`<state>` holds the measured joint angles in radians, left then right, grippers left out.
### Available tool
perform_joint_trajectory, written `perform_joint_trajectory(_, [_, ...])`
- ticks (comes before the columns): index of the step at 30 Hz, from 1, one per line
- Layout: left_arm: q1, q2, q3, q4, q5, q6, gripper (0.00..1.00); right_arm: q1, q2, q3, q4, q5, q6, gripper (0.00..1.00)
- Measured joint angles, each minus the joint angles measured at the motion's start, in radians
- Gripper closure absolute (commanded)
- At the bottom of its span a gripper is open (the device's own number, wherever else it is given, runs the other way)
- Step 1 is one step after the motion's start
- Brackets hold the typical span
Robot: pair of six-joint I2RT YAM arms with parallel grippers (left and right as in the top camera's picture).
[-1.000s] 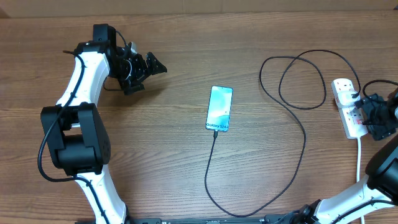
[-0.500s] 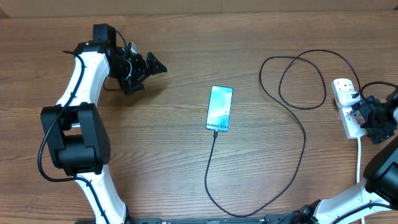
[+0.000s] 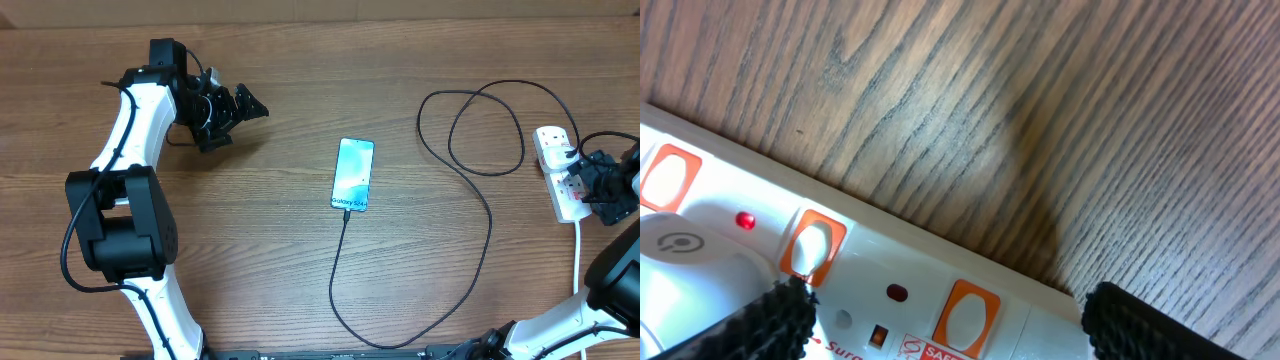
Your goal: Plug charger to phone and switch on socket
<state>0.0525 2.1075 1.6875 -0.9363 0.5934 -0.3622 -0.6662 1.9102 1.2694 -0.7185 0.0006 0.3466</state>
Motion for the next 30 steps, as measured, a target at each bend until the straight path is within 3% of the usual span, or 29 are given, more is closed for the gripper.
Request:
perform_joint_trajectory(6, [0.000,0.000,0.000,0.000,0.000,0.000,0.00,-0.002,-0.013,0.000,0.000,0.000,-0.003,0.18])
perform_joint_trajectory(12, [0.000,0.000,0.000,0.000,0.000,0.000,0.01,-0.006,-0.084,0.000,-0.005,-0.029,-0.006,0.37])
perform_joint_trajectory(26, [0.000,0.000,0.000,0.000,0.000,0.000,0.00,-0.006,-0.105,0.000,-0.015,-0.109,-0.044,0.33])
perform_joint_trajectory(29, [0.000,0.000,0.000,0.000,0.000,0.000,0.01,-0.006,-0.105,-0.002,-0.022,-0.110,-0.055,0.27])
perform_joint_trajectory(30, [0.000,0.000,0.000,0.000,0.000,0.000,0.00,-0.006,-0.105,-0.004,-0.026,-0.108,-0.058,0.00])
